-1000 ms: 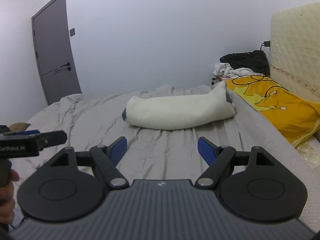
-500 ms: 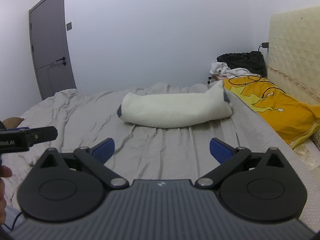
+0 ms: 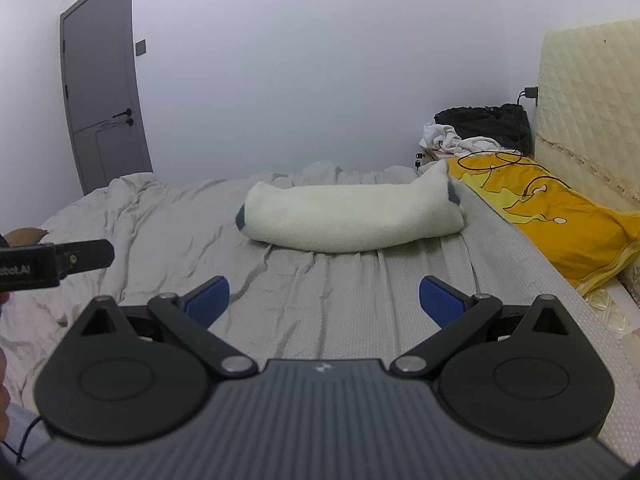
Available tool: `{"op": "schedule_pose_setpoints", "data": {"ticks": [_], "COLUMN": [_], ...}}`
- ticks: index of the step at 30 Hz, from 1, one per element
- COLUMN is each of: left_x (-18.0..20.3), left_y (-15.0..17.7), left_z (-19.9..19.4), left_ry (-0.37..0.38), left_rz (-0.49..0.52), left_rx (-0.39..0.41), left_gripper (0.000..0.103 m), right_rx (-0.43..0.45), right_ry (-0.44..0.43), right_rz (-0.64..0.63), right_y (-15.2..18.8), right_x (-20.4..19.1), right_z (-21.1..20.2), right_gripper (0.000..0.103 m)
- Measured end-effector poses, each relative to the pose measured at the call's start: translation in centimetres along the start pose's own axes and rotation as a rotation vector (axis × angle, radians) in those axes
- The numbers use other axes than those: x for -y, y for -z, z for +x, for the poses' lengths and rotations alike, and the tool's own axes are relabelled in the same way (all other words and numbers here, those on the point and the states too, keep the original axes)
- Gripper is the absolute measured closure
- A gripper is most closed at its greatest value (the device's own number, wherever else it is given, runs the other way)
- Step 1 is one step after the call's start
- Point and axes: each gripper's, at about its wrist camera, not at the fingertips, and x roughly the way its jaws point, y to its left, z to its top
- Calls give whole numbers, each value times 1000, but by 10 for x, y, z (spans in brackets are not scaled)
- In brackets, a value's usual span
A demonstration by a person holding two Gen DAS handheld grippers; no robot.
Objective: Fold large clothes
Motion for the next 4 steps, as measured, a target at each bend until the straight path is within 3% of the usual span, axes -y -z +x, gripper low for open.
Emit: {"op": "schedule_pose_setpoints", "data": {"ticks": [4], "left_x": [0], "left_y": [0], "left_z": [-1], "left_ry": [-3], "left_rz": [1], "left_rx": [1], "left_gripper": [0], "right_rx": [4], "right_ry": [3], "right_rz": [-4], "right_y": [0], "right_x": [-1], "right_z": [-2], "right_gripper": [0]}}
